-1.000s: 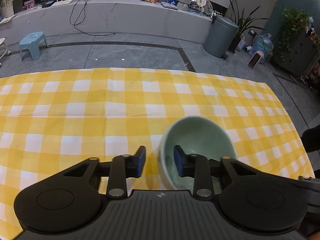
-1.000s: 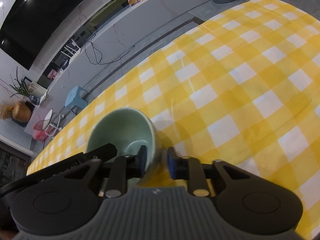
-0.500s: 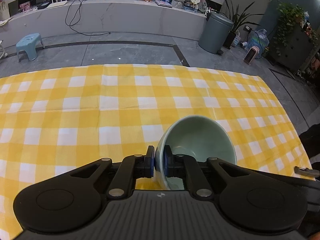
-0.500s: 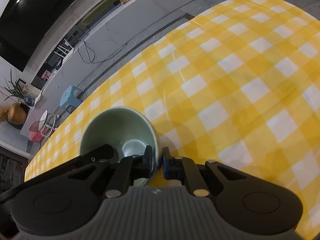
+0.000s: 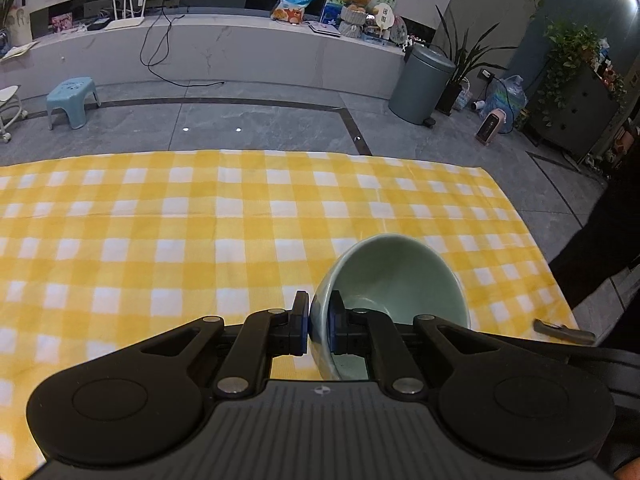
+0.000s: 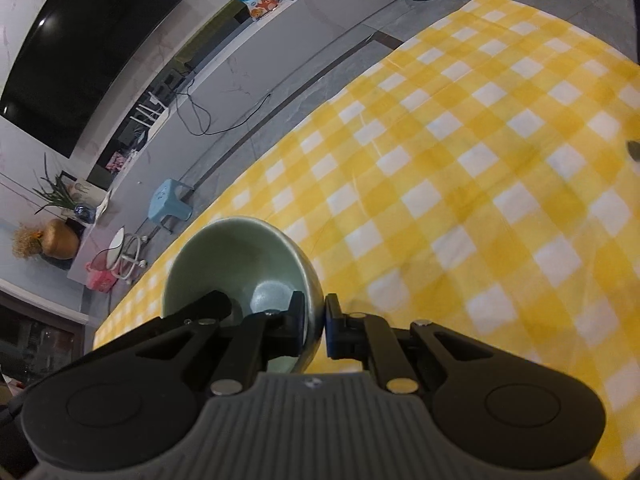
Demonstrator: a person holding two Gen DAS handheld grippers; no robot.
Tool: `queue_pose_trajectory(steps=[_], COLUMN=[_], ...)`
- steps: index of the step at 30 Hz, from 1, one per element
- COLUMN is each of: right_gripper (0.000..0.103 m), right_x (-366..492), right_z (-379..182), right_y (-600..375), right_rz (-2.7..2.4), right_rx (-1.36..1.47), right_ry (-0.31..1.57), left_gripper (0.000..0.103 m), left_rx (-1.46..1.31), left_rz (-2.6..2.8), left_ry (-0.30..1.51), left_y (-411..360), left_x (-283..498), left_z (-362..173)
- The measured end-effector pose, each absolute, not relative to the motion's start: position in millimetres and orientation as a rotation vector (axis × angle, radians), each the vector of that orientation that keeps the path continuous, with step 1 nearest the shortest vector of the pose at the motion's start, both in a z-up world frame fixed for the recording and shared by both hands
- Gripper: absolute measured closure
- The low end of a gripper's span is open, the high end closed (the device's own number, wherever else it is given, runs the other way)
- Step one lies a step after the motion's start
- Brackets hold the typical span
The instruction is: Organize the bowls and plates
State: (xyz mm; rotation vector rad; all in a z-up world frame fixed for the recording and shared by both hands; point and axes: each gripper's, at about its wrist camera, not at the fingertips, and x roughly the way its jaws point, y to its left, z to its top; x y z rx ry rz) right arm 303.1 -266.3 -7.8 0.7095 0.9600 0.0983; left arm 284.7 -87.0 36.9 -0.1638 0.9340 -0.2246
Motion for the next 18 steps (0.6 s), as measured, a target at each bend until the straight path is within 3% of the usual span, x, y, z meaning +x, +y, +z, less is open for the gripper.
queue_pose_trajectory(steps=[18], right_gripper=[0.095], right_x=[199.6], right_z=[14.9], right_y=[-257.1], right_rz=[0.201], right_rx=[0.705], right_ry=[1.035], left_gripper=[0.093], left_rx=[-0.124], left_rz=[-0.164], left_ry=[0.988], left_y=[-84.9], left_x=[186.6], left_z=[60.4])
